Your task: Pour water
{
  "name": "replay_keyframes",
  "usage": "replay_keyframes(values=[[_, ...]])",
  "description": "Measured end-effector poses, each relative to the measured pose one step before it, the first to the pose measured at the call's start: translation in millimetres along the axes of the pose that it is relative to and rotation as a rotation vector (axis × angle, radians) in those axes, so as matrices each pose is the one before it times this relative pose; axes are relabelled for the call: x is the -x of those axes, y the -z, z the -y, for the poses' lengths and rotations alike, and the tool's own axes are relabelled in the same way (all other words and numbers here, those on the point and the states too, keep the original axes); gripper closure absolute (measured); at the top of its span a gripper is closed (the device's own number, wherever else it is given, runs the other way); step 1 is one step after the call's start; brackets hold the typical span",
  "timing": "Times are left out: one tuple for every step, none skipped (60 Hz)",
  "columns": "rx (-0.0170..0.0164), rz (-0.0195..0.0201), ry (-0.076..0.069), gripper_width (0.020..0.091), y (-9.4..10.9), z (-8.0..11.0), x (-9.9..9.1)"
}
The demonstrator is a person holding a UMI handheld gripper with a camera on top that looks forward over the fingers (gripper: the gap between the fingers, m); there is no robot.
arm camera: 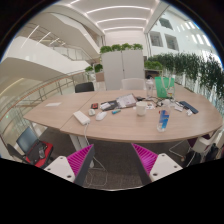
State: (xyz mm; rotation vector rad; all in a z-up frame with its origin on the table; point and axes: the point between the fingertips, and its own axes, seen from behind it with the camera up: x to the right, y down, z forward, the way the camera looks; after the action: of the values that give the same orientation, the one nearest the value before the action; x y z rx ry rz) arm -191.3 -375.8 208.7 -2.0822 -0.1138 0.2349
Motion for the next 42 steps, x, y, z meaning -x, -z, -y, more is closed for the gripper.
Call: replay_keyframes(values=[[-0.00452, -0.00558, 0.0012, 0.0302, -0.08, 1.28, -1.87], [-0.00468, -0.00624, 0.0006, 0.0305, -0.19, 1.37, -1.96], [-0.00296, -0.00438, -0.0009, 0.0304, -0.09, 0.57, 0.64], [-0.0008, -0.00811, -0.0006, 0.0304, 0.23, -0.63, 12.37], [0.00037, -0.00068, -0.0028, 0.0304, 0.79, -0.34, 8.84], [0.00065, -0.00038, -0.0013, 0.0301, -0.38, -0.31, 2.17], [0.00039, 0.00029, -0.0007, 0.0301, -0.45, 0.04, 2.8], [0.00042, 0.00229, 0.001, 0.0301, -0.23, 0.02, 3.04], [0.00017, 0.00196, 0.0017, 0.0302, -0.58, -0.12, 2.74], [0.00023, -0.00061, 0.0035, 0.0304, -0.95, 0.48, -12.31], [0.00028, -0.00124, 0.0027, 0.0302, -1.23, 0.0, -0.3], [0.00007, -0.00289, 0.0012, 0.0305, -0.95, 0.23, -0.86], [0.00037, -0.00386, 0.0, 0.0308, -0.93, 0.25, -1.04], [-0.0006, -0.00127, -0.0014, 0.0308, -0.03, -1.65, -3.12], [0.00248, 0.00019, -0.0026, 0.0311, 1.4, 1.38, 0.51], [0.0019, 0.00169, -0.0028, 0.031, -0.65, -0.12, -0.54], [0.00069, 0.00228, -0.0033, 0.0309, -0.67, -0.07, -0.91], [-0.00172, 0.00226, -0.0029, 0.0305, -0.74, 0.34, -1.44], [-0.00452, 0.00231, -0.0018, 0.0304, -0.08, 0.71, -1.46], [-0.00667, 0.00243, 0.0016, 0.0301, -0.35, 1.41, -2.24], [-0.00937, 0.00246, 0.0047, 0.0302, -4.86, -0.04, -4.15], [-0.01169, 0.00175, 0.0092, 0.0305, -0.86, 1.9, -3.77], [-0.01182, -0.00131, 0.0128, 0.0306, -1.59, 1.71, -4.86], [-0.01126, -0.00452, 0.0148, 0.0306, 3.41, -0.17, -6.88], [-0.00969, -0.00796, 0.0137, 0.0307, -3.05, 0.53, -7.66], [-0.00899, -0.01025, 0.0101, 0.0309, -8.92, -1.36, -7.74], [-0.0066, -0.01044, 0.0086, 0.031, -3.83, -0.15, -8.86], [-0.00429, -0.01176, 0.0059, 0.031, -3.63, -0.35, -9.16], [-0.00333, -0.01294, 0.0025, 0.031, -4.7, -0.64, -9.7], [-0.00366, -0.01112, -0.0003, 0.031, -5.45, -1.02, -12.18], [-0.00399, -0.01342, -0.0035, 0.0313, -5.57, -0.66, -10.57], [-0.00418, -0.01339, -0.0039, 0.031, -6.74, -0.68, -10.87], [-0.00422, -0.01365, -0.0047, 0.0309, -7.77, -0.62, -10.81], [-0.0054, -0.01315, -0.005, 0.0308, -8.76, -0.43, -11.01], [-0.00686, -0.01238, -0.0052, 0.0309, -9.51, -0.25, -10.24], [-0.00647, -0.01043, -0.0024, 0.0308, 0.53, 1.24, -13.17], [-0.01085, -0.0105, -0.0037, 0.0308, -17.77, 0.75, -4.93], [-0.01186, -0.00951, -0.0025, 0.0308, -10.73, 1.0, -8.85], [-0.01216, -0.00998, -0.0024, 0.0309, -11.39, 1.07, -8.52], [-0.01045, -0.01126, -0.0027, 0.0308, -11.35, 0.67, -9.2], [-0.00815, -0.01073, -0.0039, 0.0308, -12.08, -0.21, -8.32], [-0.00619, -0.00799, -0.0048, 0.0309, -5.08, 0.28, -12.56]])
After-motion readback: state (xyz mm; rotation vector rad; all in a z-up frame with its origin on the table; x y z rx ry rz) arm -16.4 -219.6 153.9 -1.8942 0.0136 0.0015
